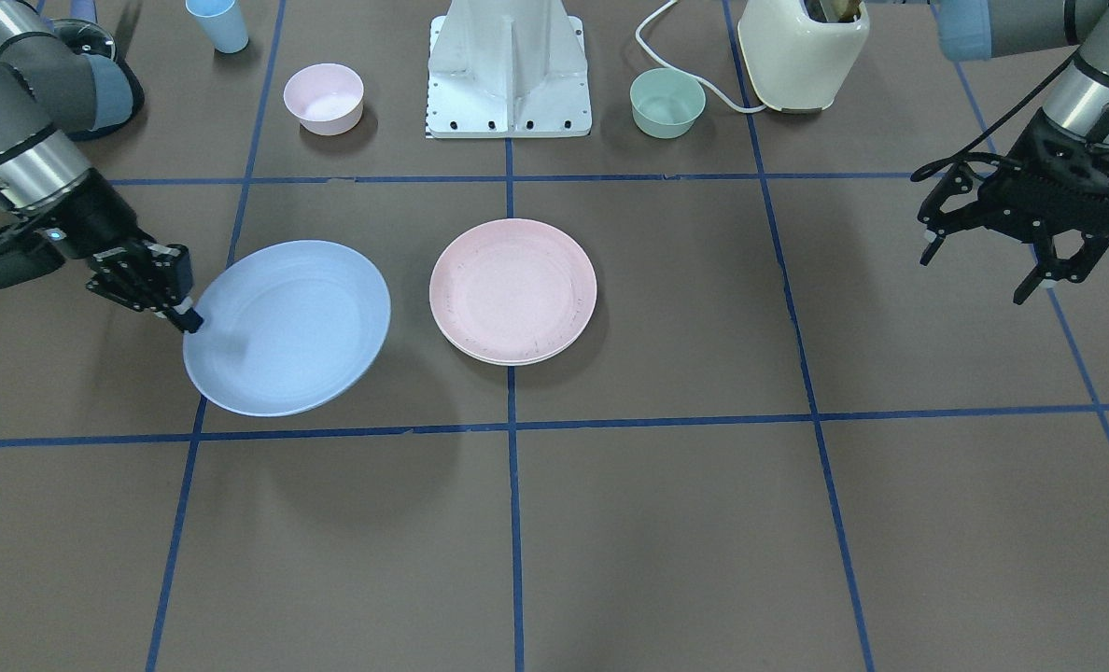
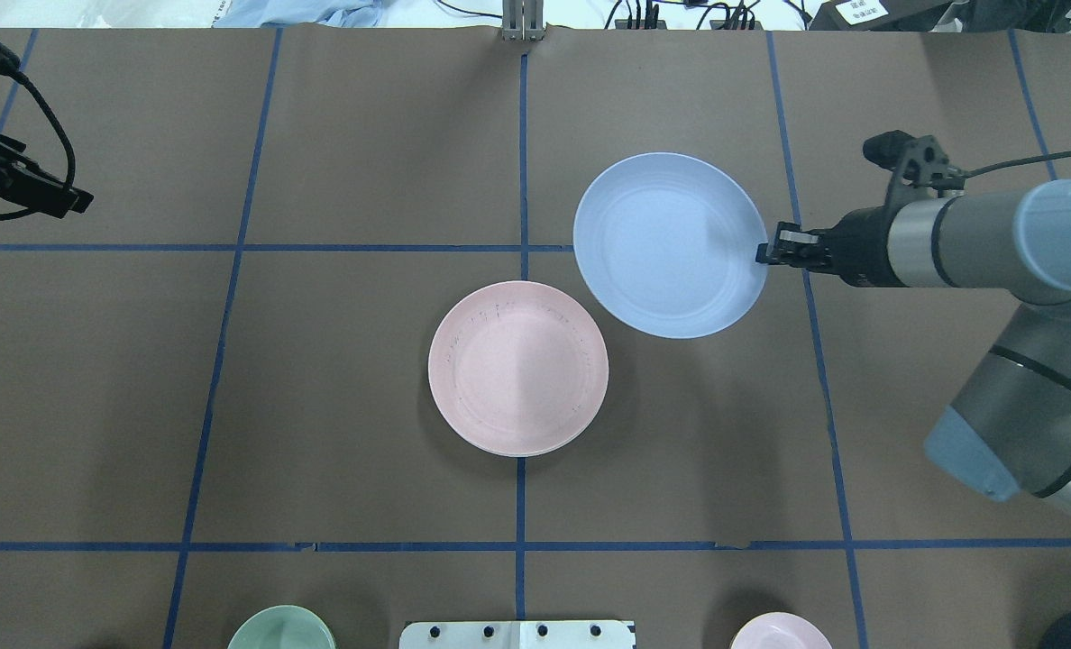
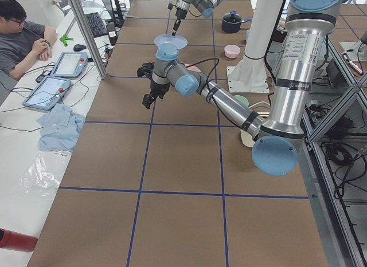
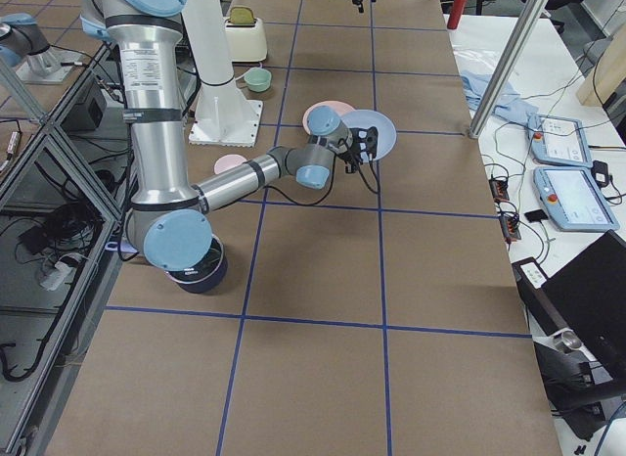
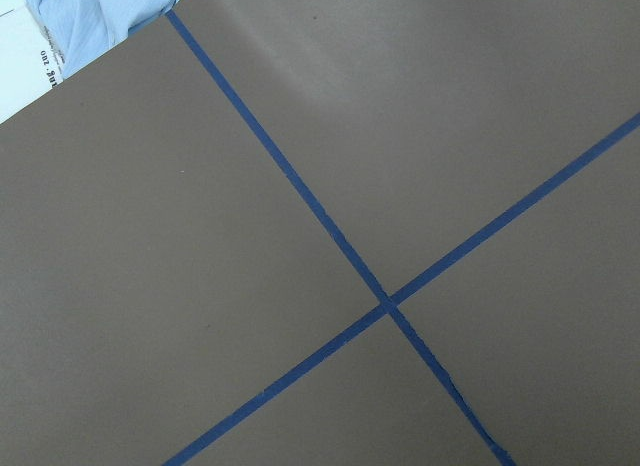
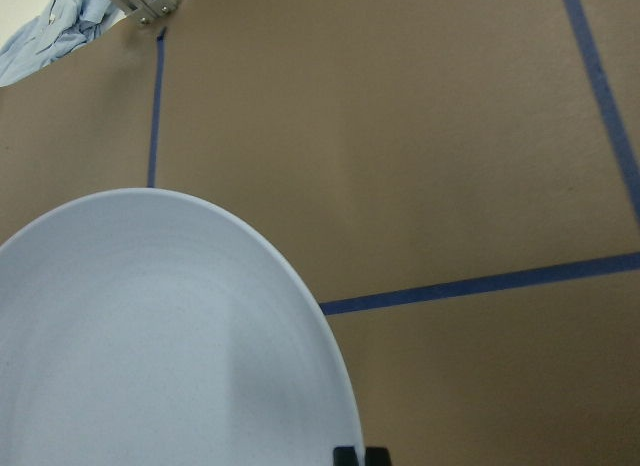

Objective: Stack three plates with pink and blue
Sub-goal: 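Lift and carry the blue plate with the right gripper over the pink plate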

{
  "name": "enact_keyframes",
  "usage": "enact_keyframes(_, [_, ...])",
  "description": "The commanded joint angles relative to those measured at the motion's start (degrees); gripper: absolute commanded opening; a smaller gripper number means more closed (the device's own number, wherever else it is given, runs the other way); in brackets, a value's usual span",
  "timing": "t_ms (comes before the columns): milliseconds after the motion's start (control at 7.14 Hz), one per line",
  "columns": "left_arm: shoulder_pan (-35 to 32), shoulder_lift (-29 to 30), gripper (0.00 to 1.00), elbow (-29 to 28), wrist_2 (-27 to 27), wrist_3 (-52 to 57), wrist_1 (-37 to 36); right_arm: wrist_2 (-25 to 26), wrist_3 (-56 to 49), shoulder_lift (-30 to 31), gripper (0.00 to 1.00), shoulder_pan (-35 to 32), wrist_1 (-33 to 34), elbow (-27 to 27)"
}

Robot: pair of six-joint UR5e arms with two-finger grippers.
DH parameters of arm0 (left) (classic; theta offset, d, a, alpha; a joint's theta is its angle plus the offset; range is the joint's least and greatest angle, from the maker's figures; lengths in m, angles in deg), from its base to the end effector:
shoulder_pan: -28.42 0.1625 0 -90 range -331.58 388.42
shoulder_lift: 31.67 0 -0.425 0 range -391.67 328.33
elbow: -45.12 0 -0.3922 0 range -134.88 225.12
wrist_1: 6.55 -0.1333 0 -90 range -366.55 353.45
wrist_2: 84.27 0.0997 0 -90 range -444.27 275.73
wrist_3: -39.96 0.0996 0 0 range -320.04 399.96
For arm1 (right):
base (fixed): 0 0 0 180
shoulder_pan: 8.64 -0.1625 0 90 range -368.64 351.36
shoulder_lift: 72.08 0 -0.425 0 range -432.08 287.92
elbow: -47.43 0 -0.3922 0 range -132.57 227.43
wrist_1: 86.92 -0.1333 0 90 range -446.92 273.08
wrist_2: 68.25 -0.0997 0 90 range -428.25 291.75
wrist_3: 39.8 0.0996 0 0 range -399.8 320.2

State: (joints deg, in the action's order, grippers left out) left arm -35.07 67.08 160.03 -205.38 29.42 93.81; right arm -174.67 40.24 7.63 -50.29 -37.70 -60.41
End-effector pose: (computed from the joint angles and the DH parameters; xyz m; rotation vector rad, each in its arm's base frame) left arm 0.1598 -0.5037 0.3572 0.5507 0.7328 0.4676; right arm -0.3387 -0.4420 0.3371 0.2947 -1.1882 0.3104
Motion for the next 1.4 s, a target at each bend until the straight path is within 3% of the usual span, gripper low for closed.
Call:
enact_keyframes(0, [0.0, 0.0, 1.0, 0.0, 0.0, 0.0, 0.0, 8.4, 4.8, -6.9, 0.0, 9.1, 14.6, -4.1])
enact_keyframes(280, [0.0, -0.1, 1.0, -0.1, 0.0, 0.0, 0.0, 18.6, 9.1, -10.4, 0.0, 18.7, 22.2, -3.2])
enact_keyframes(841, [0.0, -0.1, 1.0, -0.3, 0.0, 0.0, 0.0, 19.9, 9.3, -12.7, 0.0, 20.2, 23.1, 0.3])
enact_keyframes(981, [0.0, -0.1, 1.0, -0.4, 0.0, 0.0, 0.0, 19.9, 9.3, -12.7, 0.17, 20.4, 23.1, 0.5])
enact_keyframes(1121, [0.0, -0.1, 1.0, -0.5, 0.0, 0.0, 0.0, 19.9, 8.7, -12.7, 0.95, 20.6, 23.0, 0.5])
enact_keyframes(1261, [0.0, -0.1, 1.0, -0.5, 0.0, 0.0, 0.1, 19.9, 8.5, -12.8, 1.0, 20.6, 23.1, 0.5])
